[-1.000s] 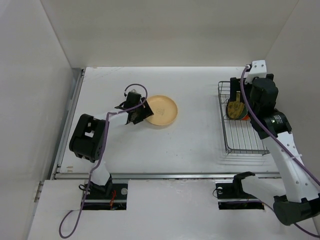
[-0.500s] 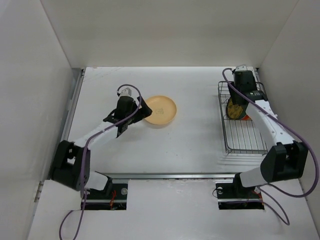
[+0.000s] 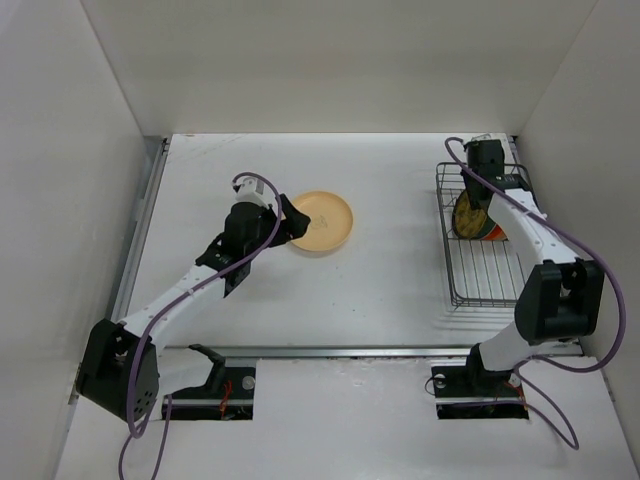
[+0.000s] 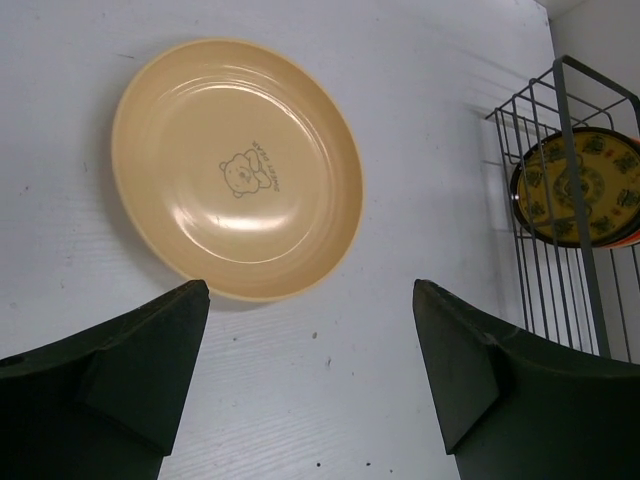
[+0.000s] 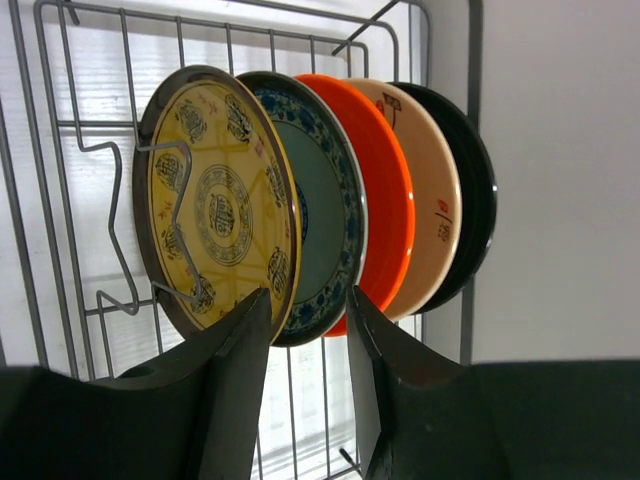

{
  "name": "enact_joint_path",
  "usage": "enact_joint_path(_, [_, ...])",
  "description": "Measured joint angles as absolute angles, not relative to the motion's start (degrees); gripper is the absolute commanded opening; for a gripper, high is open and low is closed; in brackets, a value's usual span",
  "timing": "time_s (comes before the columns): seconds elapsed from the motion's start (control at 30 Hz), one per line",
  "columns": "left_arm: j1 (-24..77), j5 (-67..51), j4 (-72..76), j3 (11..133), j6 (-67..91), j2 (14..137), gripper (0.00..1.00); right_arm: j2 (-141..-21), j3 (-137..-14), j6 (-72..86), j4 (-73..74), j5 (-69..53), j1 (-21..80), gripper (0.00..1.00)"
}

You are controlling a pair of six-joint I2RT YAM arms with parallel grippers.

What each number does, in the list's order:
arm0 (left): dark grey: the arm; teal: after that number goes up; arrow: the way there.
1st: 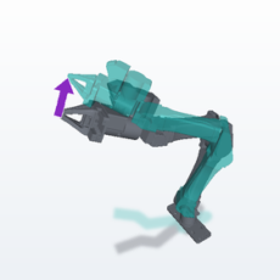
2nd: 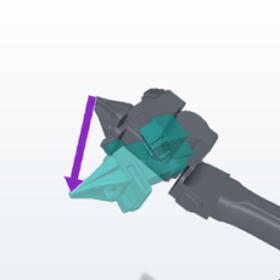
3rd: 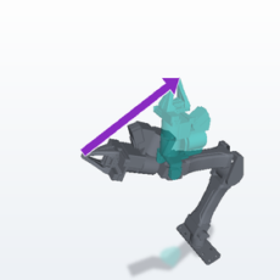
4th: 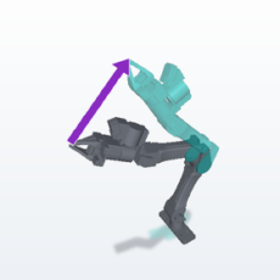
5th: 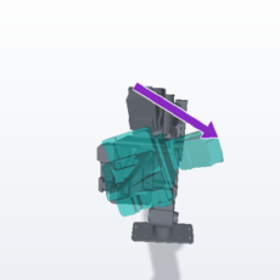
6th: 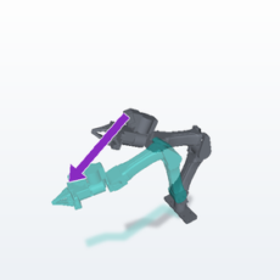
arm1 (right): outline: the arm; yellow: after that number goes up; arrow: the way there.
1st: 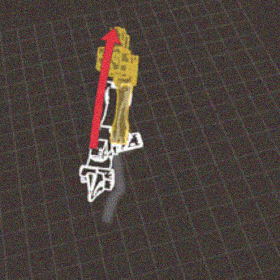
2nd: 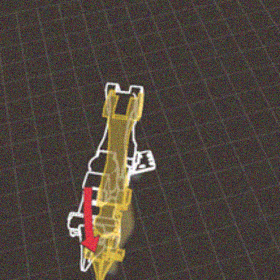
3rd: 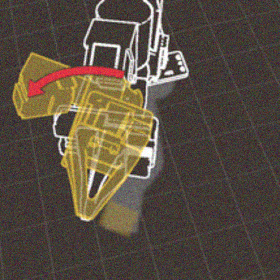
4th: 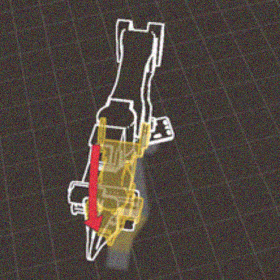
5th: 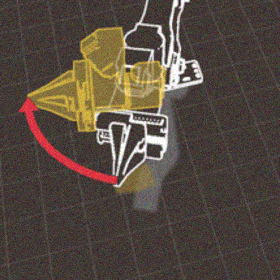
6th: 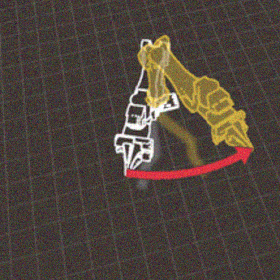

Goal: Unload the plates from the dish rack

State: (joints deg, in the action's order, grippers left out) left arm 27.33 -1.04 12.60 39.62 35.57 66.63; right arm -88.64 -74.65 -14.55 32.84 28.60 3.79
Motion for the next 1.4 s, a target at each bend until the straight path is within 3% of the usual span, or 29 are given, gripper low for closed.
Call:
enact_joint_path(0.33, [27.42, -0.99, 12.62, 39.33, 34.92, 66.63, 0.79, -91.31, -74.65, -13.96, 32.95, 26.94, 2.07, 0.27])
enact_joint_path(0.63, [27.42, -0.99, 12.62, 39.33, 34.76, 66.63, 0.78, -93.43, -74.65, -13.67, 32.97, 25.50, 1.19, 0.23])
enact_joint_path(0.9, [27.42, -0.86, 12.62, 39.33, 34.74, 66.63, 0.78, -93.73, -75.33, -10.61, 31.53, 25.04, 1.19, 0.01])
enact_joint_path(1.4, [27.42, -0.43, 12.62, 39.33, 34.74, 66.65, 0.76, -91.96, -75.37, -6.68, 32.08, 24.80, 1.08, 0.00])
